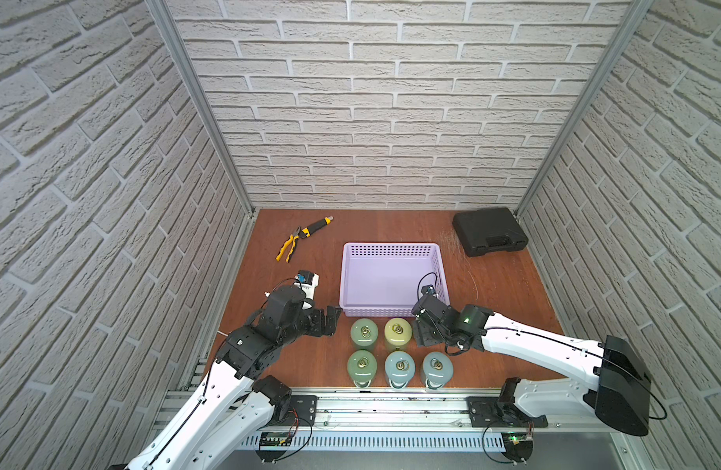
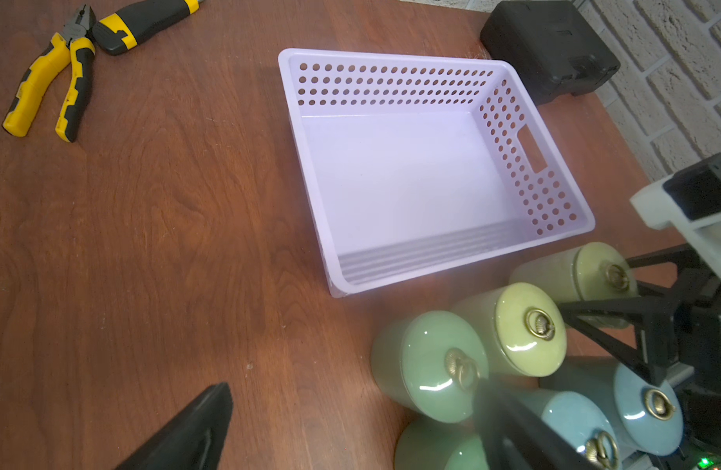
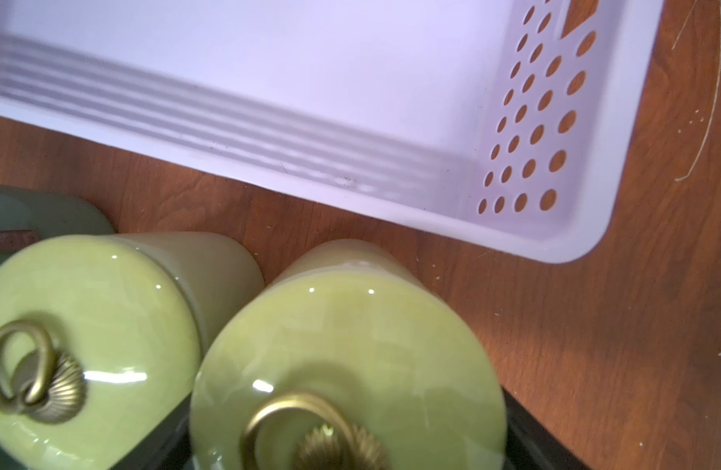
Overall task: Take the tea canister out of the basket
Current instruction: Place the tea canister at the center of the board.
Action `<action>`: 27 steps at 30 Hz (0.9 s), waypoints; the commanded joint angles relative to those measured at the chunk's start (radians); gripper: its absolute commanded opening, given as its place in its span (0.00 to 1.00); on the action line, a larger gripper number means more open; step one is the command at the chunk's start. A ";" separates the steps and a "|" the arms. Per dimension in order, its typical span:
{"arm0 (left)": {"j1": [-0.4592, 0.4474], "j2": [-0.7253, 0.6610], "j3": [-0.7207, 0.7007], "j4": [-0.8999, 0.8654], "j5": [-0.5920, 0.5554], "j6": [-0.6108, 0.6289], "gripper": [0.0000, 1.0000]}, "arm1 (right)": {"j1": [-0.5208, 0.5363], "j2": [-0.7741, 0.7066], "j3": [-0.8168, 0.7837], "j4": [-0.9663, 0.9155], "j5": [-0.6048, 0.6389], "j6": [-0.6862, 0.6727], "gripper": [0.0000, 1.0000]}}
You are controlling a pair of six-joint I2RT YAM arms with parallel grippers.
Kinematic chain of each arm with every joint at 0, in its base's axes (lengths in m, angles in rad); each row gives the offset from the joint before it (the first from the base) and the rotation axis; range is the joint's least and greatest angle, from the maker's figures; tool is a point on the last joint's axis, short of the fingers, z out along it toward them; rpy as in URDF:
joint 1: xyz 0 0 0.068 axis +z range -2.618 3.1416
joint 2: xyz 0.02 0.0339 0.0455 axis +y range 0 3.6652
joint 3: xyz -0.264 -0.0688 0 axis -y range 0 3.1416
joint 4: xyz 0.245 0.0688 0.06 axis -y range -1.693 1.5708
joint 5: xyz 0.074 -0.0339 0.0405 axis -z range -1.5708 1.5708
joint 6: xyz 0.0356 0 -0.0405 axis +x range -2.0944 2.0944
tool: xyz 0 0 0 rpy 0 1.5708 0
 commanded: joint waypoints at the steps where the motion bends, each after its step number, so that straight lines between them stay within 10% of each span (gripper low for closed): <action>1: 0.006 0.001 0.023 0.010 0.002 0.011 0.98 | 0.008 -0.009 -0.008 0.070 0.021 0.022 0.52; 17: 0.006 0.005 0.020 0.016 0.002 0.008 0.98 | 0.008 -0.013 -0.046 0.076 0.011 0.043 0.54; 27: 0.006 0.000 0.020 0.013 0.002 0.005 0.98 | 0.008 -0.015 -0.042 0.056 0.016 0.046 0.78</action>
